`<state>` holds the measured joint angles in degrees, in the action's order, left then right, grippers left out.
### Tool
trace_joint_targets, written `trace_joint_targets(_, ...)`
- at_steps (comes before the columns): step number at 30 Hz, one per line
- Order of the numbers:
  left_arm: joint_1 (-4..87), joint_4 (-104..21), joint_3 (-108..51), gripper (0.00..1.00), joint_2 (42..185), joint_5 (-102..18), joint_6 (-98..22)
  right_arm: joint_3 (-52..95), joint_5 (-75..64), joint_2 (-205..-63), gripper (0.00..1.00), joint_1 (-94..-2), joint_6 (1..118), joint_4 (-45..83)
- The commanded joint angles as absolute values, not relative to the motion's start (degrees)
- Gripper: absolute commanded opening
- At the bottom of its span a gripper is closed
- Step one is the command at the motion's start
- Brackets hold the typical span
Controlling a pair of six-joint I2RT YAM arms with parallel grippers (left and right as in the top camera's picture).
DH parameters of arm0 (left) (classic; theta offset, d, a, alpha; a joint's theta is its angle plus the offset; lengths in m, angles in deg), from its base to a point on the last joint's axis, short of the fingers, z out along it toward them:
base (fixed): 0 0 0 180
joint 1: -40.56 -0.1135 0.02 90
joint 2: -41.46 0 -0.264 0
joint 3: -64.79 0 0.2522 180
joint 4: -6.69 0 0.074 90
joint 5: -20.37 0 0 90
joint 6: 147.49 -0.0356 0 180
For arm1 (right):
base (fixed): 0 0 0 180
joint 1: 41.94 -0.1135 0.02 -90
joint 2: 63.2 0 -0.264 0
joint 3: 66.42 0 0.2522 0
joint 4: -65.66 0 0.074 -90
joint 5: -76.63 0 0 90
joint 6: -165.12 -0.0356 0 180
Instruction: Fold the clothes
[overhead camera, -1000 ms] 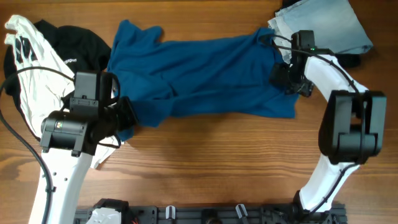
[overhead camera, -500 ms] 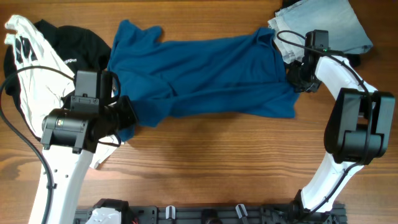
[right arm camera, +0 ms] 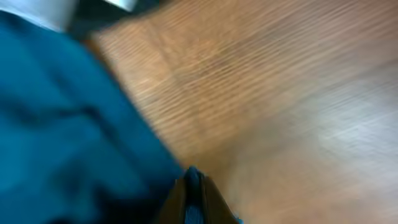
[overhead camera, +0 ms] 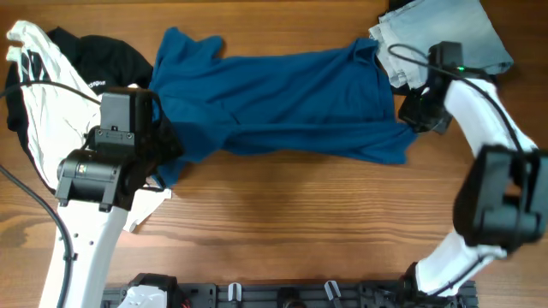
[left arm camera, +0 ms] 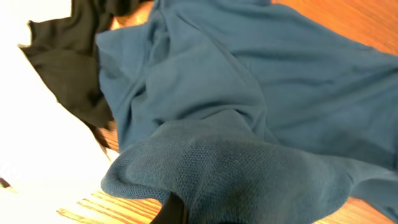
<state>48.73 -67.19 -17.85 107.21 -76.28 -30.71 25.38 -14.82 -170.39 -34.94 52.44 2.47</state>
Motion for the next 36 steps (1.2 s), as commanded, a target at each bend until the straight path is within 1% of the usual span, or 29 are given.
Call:
trace_joint_targets(1,48.3,-66.4,-20.6,0.04,102.7,-79.4,-31.6,26.1,-9.8,-154.5,0.04,-32.0,52.7,-1.8)
trace_joint_targets(7,48.3,-68.6,-20.6,0.04,98.1,-78.3,-31.6,26.1,-9.9,-140.6,0.04,-31.5,55.6,-12.2)
trace_joint_targets(12,48.3,-75.5,-20.6,0.04,95.4,-74.1,-31.6,26.1,-9.9,-136.7,0.04,-30.7,57.2,-18.7)
trace_joint_targets(16,48.3,-85.2,-20.6,0.04,95.3,-73.6,-31.3,26.1,-9.8,-136.8,0.04,-25.1,61.7,-23.5)
trace_joint_targets(20,48.2,-86.4,-20.6,0.04,95.6,-74.9,-29.9,26.1,-4.9,-137.4,0.04,-19.6,67.8,-23.3)
trace_joint_targets(23,47.3,-85.7,-20.6,0.04,98.0,-79.6,-28.5,26.1,-2.9,-140.5,0.04,-19.6,70.7,-22.6)
trace_joint_targets(27,45.4,-82.7,-20.5,0.04,106.1,-80.7,-28.8,26.0,-0.6,-148.1,0.04,-21.8,72.0,-20.2)
trace_joint_targets(31,45.1,-77.1,-20.5,0.04,116.3,-85.2,-28.8,26.0,-0.4,-154.5,0.04,-25.7,71.9,-15.9)
trace_joint_targets(36,44.0,-73.4,-20.5,0.04,125.3,-85.4,-28.7,26.0,0.1,-158.9,0.04,-29.5,70.4,-9.4)
